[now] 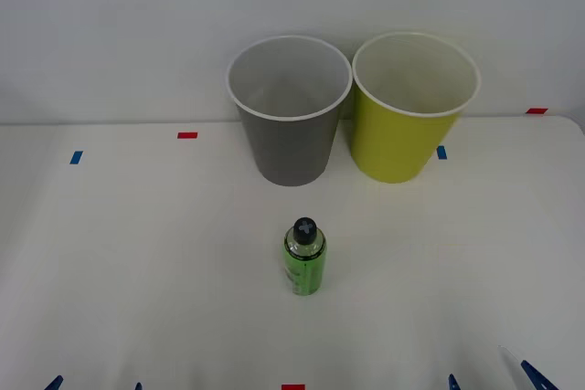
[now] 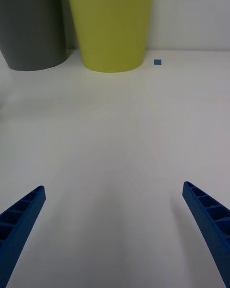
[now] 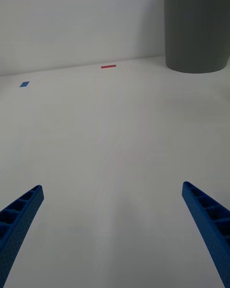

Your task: Put cans in the gray bin and PET bottles in the light green bin.

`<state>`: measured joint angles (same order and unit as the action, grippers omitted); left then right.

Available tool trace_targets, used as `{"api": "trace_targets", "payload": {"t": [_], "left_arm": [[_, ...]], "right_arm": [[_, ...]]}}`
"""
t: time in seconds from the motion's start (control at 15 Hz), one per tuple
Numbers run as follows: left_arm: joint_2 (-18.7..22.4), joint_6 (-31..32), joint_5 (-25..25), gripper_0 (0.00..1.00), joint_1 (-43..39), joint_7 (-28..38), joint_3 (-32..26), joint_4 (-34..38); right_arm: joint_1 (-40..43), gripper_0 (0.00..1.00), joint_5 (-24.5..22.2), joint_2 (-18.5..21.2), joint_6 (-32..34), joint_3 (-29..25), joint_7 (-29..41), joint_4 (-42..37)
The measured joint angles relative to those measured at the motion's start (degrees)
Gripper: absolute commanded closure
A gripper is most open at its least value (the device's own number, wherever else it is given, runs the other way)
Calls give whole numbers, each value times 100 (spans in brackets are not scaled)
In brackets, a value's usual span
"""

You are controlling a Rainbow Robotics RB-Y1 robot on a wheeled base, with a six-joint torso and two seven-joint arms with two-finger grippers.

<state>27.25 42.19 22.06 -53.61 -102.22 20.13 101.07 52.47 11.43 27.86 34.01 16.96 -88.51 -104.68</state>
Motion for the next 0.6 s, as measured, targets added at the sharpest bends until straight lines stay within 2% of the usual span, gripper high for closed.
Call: {"api": "trace_targets", "payload": {"t": [0.6], "left_arm": [[46, 73, 35, 0, 134, 12, 91, -202]], "right_arm": [[0, 0, 0, 0, 0, 0, 0, 0]]}}
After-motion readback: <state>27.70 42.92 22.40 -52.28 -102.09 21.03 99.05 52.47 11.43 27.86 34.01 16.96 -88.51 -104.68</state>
